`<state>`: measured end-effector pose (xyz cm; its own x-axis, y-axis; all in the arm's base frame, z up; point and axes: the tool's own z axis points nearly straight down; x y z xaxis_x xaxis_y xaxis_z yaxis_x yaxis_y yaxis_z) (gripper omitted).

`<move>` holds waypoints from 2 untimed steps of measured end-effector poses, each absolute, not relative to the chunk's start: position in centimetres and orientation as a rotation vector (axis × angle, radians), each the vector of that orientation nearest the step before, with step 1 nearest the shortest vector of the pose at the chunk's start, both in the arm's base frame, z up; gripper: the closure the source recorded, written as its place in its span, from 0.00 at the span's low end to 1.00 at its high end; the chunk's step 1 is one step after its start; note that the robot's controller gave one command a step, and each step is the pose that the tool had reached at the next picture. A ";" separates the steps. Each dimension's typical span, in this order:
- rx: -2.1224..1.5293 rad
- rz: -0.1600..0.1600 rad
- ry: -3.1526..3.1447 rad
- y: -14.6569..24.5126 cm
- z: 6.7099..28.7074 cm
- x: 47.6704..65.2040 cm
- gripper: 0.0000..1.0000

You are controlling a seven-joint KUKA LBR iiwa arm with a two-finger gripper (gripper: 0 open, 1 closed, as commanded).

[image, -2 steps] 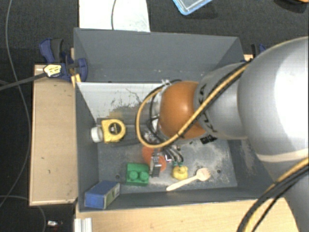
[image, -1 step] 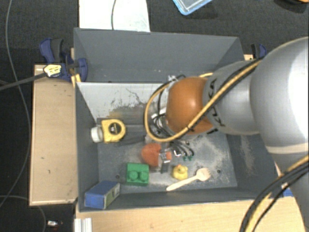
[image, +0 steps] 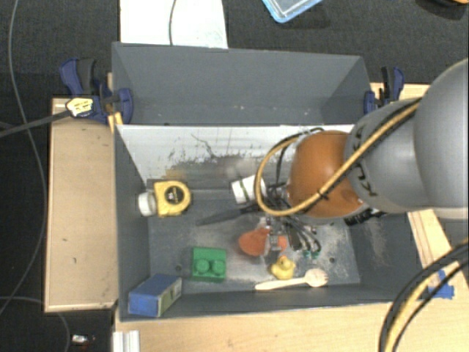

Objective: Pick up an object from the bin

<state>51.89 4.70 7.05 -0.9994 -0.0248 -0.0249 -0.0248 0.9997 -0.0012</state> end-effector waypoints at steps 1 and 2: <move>-0.039 -0.001 3.116 4.7 7.1 51.9 1.00; -0.106 -0.003 3.118 6.3 15.6 51.5 1.00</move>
Offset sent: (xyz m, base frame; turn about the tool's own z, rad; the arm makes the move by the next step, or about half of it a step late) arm -0.0040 0.0230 0.1198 -0.0639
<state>51.52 6.31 15.57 -0.9974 -0.0681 -0.0220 -0.0681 0.9977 -0.0026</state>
